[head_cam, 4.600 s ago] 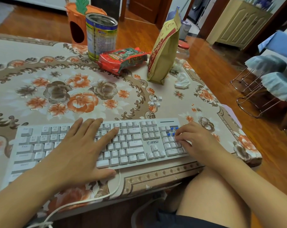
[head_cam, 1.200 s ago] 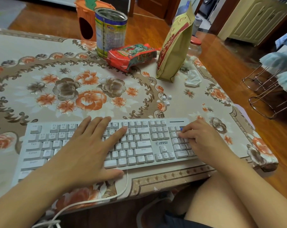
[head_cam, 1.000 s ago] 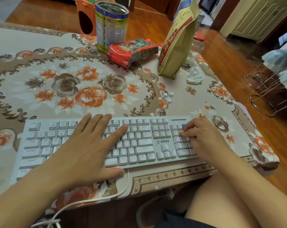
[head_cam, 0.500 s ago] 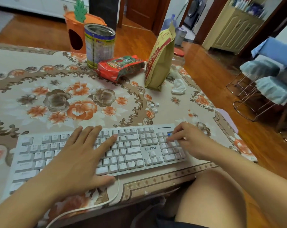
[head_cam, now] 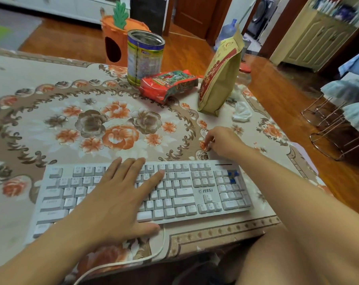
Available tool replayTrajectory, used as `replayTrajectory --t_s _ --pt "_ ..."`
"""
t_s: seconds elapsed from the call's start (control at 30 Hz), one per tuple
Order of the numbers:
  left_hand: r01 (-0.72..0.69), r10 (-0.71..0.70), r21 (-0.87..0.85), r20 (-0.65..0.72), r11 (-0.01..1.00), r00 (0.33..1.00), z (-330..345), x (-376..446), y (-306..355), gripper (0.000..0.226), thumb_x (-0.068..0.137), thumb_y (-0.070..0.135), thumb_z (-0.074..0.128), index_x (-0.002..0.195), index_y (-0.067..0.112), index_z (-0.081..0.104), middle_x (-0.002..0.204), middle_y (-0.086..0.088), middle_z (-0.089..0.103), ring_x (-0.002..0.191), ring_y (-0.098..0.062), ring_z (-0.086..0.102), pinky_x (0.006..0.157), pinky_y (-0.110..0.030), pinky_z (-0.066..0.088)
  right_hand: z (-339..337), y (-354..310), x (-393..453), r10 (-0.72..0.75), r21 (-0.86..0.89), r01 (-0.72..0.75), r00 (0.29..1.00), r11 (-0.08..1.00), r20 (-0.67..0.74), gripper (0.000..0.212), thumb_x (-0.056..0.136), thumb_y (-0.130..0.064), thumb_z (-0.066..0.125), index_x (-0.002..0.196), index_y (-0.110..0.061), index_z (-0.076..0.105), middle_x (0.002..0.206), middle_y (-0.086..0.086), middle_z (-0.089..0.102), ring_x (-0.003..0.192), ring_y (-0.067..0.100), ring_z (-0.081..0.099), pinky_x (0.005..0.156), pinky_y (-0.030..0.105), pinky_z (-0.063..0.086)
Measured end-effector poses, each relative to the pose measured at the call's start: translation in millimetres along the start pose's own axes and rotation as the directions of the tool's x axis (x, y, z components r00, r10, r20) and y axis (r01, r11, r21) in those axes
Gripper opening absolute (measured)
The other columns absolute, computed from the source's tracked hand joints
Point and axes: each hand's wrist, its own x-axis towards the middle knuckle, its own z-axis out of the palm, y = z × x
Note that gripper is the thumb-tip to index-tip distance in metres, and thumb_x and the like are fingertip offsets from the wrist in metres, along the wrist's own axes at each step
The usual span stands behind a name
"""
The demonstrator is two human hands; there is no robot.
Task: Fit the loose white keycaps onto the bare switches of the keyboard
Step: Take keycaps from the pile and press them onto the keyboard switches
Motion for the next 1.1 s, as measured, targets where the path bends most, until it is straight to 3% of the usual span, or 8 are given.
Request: replayTrajectory --t_s 0.1,0.2,0.27,0.37,0.5,0.57,0.87,1.1 --pt "-0.006 0.006 0.005 -0.01 1.0 1.0 1 0 -1 0.109 0.076 0.098 0.03 0.162 0.032 0.026 0.157 -0.027 0.039 0.145 -0.046 0.04 0.118 -0.055 0.013 -4 4 1 -0.022 -0.029 0.023 0.998 0.999 0.057 0.02 0.087 -0.007 0.068 0.085 -0.026 0.071 0.098 -0.001 0.066 0.091 0.02 0.06 0.074 0.029 0.048" --pt "-0.007 0.007 0.007 -0.009 1.0 1.0 1 -1 -1 0.109 0.076 0.099 0.029 0.163 0.033 0.022 0.159 -0.026 0.037 0.147 -0.045 0.037 0.119 -0.055 0.012 -11 11 -12 -0.02 0.011 0.02 1.0 1.0 -0.011 0.014 0.09 -0.012 0.066 0.097 -0.023 0.071 0.099 -0.002 0.065 0.092 0.019 0.06 0.076 0.03 0.048" --pt "-0.003 0.004 0.009 -0.01 1.0 1.0 1 0 -1 0.109 0.076 0.099 0.029 0.163 0.034 0.021 0.16 -0.026 0.036 0.147 -0.045 0.035 0.119 -0.055 0.012 -21 15 -28 0.062 0.236 -0.033 0.991 0.971 -0.119 0.011 0.091 -0.013 0.066 0.098 -0.021 0.069 0.098 -0.002 0.067 0.087 0.018 0.064 0.079 0.035 0.053" --pt "0.0 0.0 0.017 -0.015 1.0 1.0 2 0 -1 0.109 0.076 0.099 0.03 0.163 0.033 0.023 0.158 -0.026 0.038 0.146 -0.046 0.038 0.118 -0.055 0.013 -38 17 -69 0.137 0.563 -0.037 0.981 0.826 -0.136 0.011 0.091 -0.009 0.067 0.096 -0.019 0.067 0.089 0.002 0.071 0.077 0.014 0.071 0.076 0.035 0.059" --pt "-0.004 0.004 0.039 -0.017 0.999 1.0 2 0 -1 0.109 0.076 0.099 0.033 0.162 0.032 0.026 0.158 -0.026 0.039 0.145 -0.046 0.039 0.119 -0.055 0.014 -37 19 -129 0.087 0.677 0.002 0.991 0.736 -0.098 0.03 0.088 -0.002 0.069 0.111 -0.02 0.067 0.095 0.0 0.071 0.082 0.011 0.068 0.07 0.023 0.055" --pt "-0.002 0.002 0.042 -0.012 0.999 1.0 2 0 -1 0.11 0.076 0.099 0.033 0.162 0.032 0.026 0.159 -0.025 0.038 0.145 -0.046 0.038 0.119 -0.055 0.013 -27 23 -146 0.072 0.721 0.017 0.993 0.693 -0.093 0.043 0.086 0.005 0.068 0.12 -0.021 0.064 0.098 -0.002 0.07 0.087 0.016 0.067 0.077 0.027 0.057" --pt "-0.006 0.006 0.048 -0.009 0.999 1.0 2 1 -1 0.11 0.075 0.099 0.034 0.162 0.031 0.027 0.157 -0.026 0.04 0.143 -0.046 0.04 0.119 -0.054 0.015 -10 36 -153 0.078 0.657 0.009 0.992 0.754 -0.103 0.043 0.079 0.003 0.076 0.108 -0.027 0.064 0.095 -0.011 0.071 0.091 0.011 0.068 0.085 0.028 0.055" --pt "-0.003 0.003 0.045 -0.001 0.999 1.0 2 1 0 0.11 0.075 0.099 0.034 0.162 0.032 0.026 0.158 -0.026 0.039 0.144 -0.046 0.039 0.119 -0.054 0.015 -6 33 -151 -0.007 0.492 0.095 0.984 0.866 -0.177 0.019 0.082 -0.005 0.076 0.09 -0.022 0.073 0.087 -0.01 0.071 0.086 0.007 0.067 0.083 0.029 0.057"
